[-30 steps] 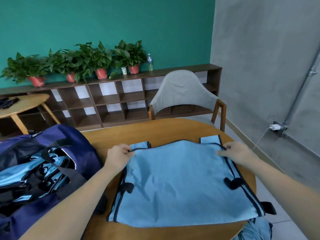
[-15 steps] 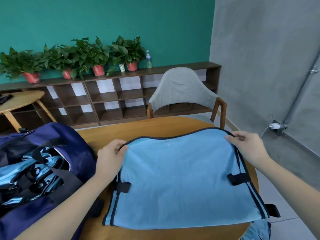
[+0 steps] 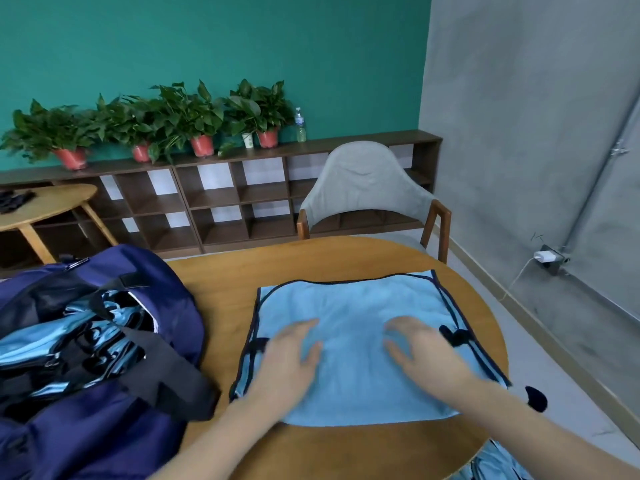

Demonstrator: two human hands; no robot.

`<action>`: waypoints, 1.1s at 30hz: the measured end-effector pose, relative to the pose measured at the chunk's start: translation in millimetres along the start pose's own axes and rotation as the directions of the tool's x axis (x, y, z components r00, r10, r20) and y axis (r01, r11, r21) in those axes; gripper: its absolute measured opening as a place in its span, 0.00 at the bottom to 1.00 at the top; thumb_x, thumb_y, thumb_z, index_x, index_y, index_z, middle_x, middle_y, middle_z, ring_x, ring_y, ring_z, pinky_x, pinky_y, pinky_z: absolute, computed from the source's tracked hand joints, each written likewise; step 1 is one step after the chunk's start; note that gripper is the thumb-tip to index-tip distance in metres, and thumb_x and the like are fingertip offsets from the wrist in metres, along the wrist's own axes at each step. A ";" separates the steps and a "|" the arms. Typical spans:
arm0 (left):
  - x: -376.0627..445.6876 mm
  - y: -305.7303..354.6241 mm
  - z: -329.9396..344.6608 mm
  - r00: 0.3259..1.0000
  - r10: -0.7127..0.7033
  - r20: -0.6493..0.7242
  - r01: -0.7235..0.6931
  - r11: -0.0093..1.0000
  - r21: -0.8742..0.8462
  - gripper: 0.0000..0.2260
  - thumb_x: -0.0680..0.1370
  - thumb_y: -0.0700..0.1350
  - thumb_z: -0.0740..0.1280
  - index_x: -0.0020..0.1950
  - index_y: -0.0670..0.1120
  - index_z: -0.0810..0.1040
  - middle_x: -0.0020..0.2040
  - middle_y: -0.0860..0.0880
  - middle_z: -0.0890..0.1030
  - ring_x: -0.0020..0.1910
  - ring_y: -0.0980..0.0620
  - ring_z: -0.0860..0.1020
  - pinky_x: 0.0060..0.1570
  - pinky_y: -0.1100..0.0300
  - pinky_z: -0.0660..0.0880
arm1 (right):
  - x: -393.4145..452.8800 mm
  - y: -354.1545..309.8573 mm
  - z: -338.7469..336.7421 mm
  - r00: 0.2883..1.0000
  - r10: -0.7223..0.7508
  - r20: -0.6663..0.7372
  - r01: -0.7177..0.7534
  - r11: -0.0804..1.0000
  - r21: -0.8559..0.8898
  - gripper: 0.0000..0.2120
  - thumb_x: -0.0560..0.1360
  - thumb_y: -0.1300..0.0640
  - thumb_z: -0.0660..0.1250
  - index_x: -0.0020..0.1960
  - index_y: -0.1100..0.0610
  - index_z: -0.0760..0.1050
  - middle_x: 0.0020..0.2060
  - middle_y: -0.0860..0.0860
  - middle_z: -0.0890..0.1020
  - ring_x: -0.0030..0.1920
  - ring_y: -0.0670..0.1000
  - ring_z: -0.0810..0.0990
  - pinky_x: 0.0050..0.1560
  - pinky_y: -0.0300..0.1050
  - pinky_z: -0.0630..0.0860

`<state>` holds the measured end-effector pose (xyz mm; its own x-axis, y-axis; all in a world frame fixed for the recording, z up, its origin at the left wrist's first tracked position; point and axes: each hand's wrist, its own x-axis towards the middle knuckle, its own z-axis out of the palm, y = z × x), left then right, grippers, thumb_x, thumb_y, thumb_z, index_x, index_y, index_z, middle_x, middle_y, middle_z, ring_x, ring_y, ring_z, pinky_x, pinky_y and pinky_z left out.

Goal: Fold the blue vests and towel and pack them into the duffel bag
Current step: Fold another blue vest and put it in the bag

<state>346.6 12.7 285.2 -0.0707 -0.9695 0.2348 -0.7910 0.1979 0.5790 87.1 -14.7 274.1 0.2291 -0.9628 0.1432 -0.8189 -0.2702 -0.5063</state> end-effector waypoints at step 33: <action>-39.9 -0.4 20.3 0.903 -0.389 0.183 0.291 0.866 0.406 0.38 0.77 0.74 0.42 0.83 0.56 0.46 0.83 0.43 0.41 0.79 0.38 0.35 0.76 0.40 0.34 | -0.3 42.4 -1.7 0.973 0.121 0.197 -0.029 0.909 -0.415 0.41 0.75 0.24 0.40 0.82 0.44 0.46 0.82 0.50 0.48 0.81 0.55 0.42 0.80 0.54 0.43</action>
<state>337.5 48.4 259.8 0.1326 -0.9789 -0.1556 -0.9526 -0.1692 0.2529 51.4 -25.8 254.1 0.2278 -0.9696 -0.0893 -0.9697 -0.2176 -0.1115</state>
